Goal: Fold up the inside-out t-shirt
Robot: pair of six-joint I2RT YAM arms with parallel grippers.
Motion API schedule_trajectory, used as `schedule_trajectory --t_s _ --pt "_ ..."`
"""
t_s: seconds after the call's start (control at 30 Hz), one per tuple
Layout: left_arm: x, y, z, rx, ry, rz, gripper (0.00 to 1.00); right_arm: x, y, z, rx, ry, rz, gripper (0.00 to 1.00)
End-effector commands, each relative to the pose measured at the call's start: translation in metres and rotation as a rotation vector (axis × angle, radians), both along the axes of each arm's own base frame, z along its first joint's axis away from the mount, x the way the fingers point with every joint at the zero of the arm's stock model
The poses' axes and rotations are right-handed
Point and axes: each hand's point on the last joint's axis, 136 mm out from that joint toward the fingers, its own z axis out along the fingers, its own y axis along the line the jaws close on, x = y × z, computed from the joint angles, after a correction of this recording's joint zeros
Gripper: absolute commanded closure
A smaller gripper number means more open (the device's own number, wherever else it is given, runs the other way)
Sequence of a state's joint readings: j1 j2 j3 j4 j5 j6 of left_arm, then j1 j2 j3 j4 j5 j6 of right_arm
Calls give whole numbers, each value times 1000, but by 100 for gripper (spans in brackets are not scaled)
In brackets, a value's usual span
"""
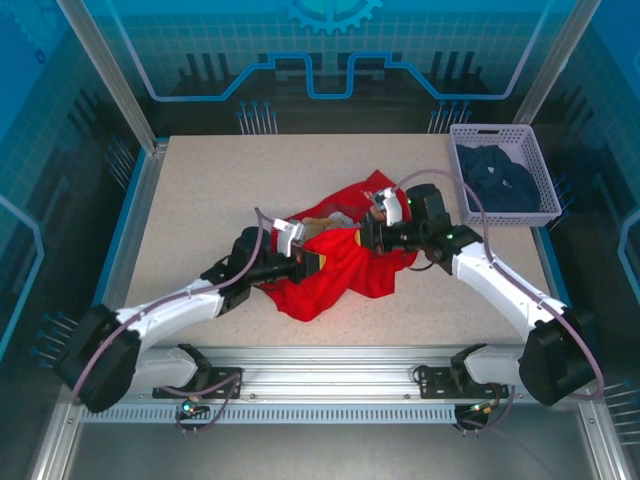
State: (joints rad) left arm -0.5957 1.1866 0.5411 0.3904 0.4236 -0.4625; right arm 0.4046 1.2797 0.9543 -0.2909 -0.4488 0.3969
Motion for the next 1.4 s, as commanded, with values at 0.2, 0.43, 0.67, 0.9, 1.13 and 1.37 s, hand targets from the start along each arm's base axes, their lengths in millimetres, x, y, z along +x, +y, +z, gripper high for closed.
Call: schedule_trajectory --t_s 0.2,0.43,0.67,0.9,1.13,1.37 --pt "-48 -10 68 -141 -297 -294 100 1 -18 -17 -143 36 -6 86" --pt "-37 -8 67 -105 -298 -256 100 -24 -33 2 -245 -141 36 67" --pt "-33 -5 66 -80 -307 -232 100 -66 -7 15 -144 -240 160 56" --pt "-32 -5 64 -73 -305 -229 100 -71 23 -14 -172 -115 191 63" --pt "-32 -4 62 -68 -300 -227 100 -70 29 -36 -217 -50 176 60" --pt "-30 -3 59 -55 -298 -211 100 -61 30 -32 -240 -65 143 88"
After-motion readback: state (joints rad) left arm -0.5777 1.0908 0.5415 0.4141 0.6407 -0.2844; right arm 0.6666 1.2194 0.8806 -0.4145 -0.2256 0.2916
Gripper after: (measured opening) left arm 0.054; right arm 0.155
